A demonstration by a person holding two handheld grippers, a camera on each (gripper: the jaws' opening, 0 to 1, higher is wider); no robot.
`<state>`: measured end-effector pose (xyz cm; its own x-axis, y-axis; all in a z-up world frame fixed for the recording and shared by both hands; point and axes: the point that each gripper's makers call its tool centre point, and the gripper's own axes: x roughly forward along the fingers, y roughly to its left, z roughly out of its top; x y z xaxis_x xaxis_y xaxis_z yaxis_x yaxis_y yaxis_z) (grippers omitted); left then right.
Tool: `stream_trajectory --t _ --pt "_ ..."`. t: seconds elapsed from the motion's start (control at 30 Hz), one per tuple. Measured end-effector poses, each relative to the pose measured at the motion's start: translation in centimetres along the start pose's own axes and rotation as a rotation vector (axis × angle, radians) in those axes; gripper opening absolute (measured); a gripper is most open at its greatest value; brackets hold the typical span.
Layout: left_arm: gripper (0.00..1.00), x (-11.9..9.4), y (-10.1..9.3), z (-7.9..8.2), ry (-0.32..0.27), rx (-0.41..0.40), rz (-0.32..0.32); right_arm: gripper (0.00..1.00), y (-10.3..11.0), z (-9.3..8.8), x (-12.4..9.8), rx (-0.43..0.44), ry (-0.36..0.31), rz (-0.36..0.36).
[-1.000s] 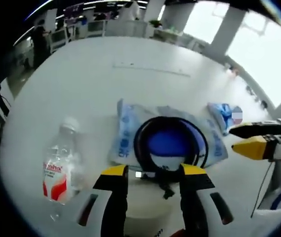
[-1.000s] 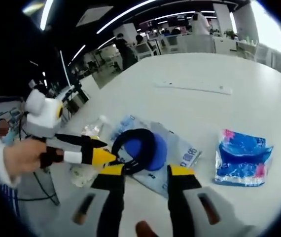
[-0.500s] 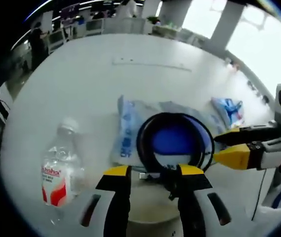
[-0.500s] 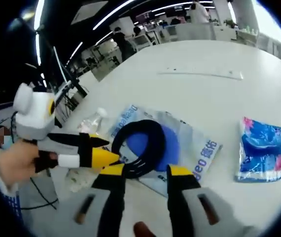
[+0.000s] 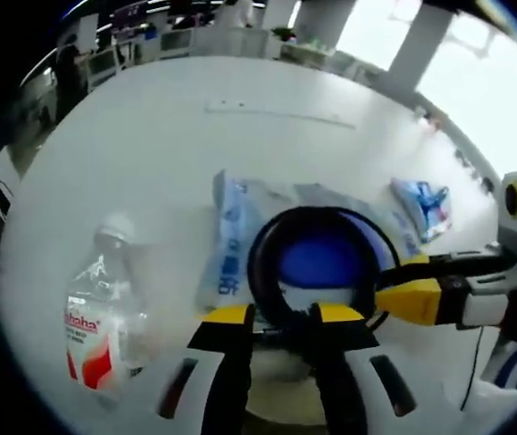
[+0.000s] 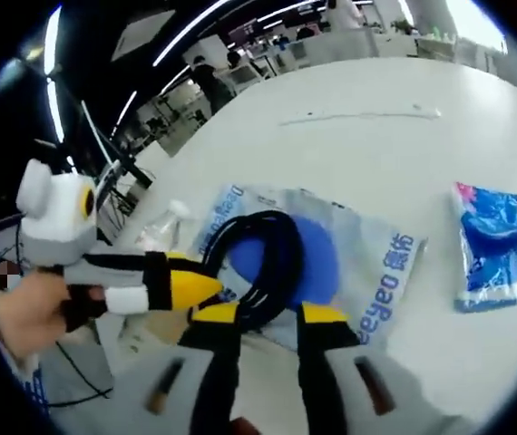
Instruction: Arrange the tabletop items into an orderly group along one side of the table until the central work area is clear of visible clutter.
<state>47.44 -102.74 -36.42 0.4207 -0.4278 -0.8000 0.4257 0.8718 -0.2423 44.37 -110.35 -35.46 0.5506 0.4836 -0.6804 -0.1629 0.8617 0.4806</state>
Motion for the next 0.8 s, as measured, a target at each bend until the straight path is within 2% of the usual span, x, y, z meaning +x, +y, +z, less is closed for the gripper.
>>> stream_trajectory --t 0.17,0.2,0.27,0.3,0.33,0.4,0.6,0.8 --pt "0.19 0.3 0.2 0.1 0.008 -0.021 0.002 0.11 0.2 0.0 0.3 0.019 -0.015 0.001" --pt "0.18 0.2 0.2 0.2 0.007 -0.029 0.0 0.07 0.4 -0.2 0.3 0.037 -0.011 0.005" --pt "0.14 0.1 0.5 0.3 0.0 -0.047 0.001 0.06 0.2 -0.2 0.3 0.065 -0.016 -0.002" --pt "0.09 0.0 0.7 0.3 -0.002 -0.09 0.015 0.06 0.2 -0.3 0.3 0.073 -0.016 -0.002" --pt "0.08 -0.1 0.5 0.4 -0.009 -0.111 -0.009 0.05 0.3 -0.3 0.2 0.092 -0.017 0.012" --pt "0.06 -0.2 0.6 0.3 -0.004 -0.146 -0.019 0.04 0.2 -0.2 -0.1 0.125 -0.025 0.019" --pt "0.03 -0.9 0.3 0.6 -0.024 -0.178 -0.024 0.01 0.8 0.6 -0.9 0.138 -0.058 0.04" --pt "0.02 -2.1 -0.2 1.6 -0.07 -0.217 -0.04 0.0 1.7 2.2 -2.3 0.148 -0.113 0.073"
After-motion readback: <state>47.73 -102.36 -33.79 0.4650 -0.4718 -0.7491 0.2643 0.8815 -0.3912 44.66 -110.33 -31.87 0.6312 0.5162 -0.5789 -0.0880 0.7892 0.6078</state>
